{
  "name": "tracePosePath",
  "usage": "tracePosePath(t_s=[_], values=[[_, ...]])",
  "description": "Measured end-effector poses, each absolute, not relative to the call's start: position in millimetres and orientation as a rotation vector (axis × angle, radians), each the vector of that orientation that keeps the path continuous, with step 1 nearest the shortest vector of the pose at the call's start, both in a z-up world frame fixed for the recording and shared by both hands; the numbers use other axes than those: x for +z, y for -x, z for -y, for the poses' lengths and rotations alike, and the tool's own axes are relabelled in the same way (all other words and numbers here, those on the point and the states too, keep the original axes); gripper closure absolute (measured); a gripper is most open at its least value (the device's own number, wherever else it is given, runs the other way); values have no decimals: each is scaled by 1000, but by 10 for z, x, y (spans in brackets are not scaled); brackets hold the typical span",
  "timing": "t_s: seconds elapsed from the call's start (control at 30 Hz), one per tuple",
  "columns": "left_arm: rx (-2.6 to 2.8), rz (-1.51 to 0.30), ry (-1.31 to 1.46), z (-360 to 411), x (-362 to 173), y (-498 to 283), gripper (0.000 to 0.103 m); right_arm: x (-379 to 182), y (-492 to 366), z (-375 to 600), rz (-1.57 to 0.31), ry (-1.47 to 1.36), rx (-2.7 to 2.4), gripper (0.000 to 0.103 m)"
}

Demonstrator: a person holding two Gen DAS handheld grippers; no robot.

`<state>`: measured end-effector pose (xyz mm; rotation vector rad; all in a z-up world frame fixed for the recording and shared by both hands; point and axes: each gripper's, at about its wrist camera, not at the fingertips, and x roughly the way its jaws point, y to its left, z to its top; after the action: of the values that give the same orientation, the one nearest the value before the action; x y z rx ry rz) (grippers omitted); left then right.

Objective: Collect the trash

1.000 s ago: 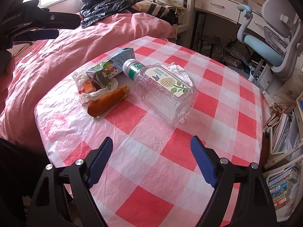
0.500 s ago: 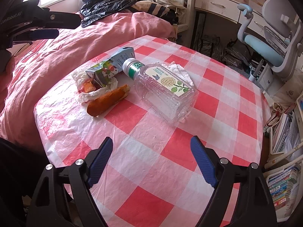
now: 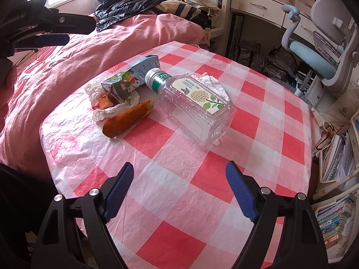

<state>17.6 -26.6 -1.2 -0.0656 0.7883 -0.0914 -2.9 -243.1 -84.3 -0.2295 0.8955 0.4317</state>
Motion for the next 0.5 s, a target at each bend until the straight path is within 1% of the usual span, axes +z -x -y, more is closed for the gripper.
tracePosePath(t_s=[0.5], values=[[-91, -790, 65, 260, -7, -186, 8, -849, 27, 2421, -895, 231, 431, 22]])
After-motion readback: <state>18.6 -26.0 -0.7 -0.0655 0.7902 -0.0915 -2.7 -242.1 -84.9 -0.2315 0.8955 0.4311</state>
